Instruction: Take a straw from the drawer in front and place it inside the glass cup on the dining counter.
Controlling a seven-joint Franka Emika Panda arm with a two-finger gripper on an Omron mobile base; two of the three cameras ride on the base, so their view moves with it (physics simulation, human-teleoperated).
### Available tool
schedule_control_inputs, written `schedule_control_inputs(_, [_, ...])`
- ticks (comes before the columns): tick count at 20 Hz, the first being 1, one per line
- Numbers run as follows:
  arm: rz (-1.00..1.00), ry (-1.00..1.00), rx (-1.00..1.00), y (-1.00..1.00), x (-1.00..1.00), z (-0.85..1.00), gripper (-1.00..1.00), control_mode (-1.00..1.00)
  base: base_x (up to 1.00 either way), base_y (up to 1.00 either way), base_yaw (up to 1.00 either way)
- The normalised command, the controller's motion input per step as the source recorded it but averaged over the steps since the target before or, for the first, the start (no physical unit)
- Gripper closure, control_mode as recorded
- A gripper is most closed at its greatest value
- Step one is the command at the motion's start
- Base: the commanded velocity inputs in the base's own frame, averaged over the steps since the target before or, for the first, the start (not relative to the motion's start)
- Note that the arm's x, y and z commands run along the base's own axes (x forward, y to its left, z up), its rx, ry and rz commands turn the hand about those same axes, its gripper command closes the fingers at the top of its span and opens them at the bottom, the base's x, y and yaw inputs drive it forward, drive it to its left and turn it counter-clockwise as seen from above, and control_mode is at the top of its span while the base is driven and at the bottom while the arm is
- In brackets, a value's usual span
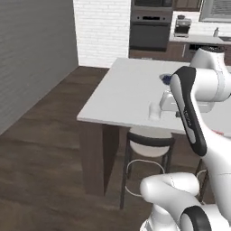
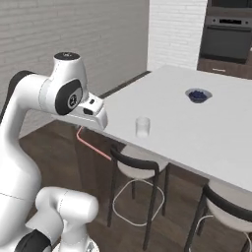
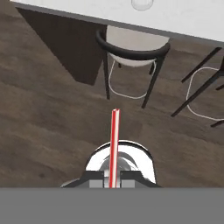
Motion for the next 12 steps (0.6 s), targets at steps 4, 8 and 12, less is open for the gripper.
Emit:
schedule_control_inputs(4, [0.00, 0.00, 0.00, 0.00, 0.00, 0.00, 1.00, 1.00, 0.63, 0.15, -0.55])
schedule_control_inputs(8, [0.00, 0.00, 0.00, 0.00, 0.00, 0.00, 1.00, 1.00, 0.63, 0.21, -0.52])
schedule_control_inputs(12, [0.00, 0.00, 0.00, 0.00, 0.00, 0.00, 1.00, 1.00, 0.65, 0.46, -0.37])
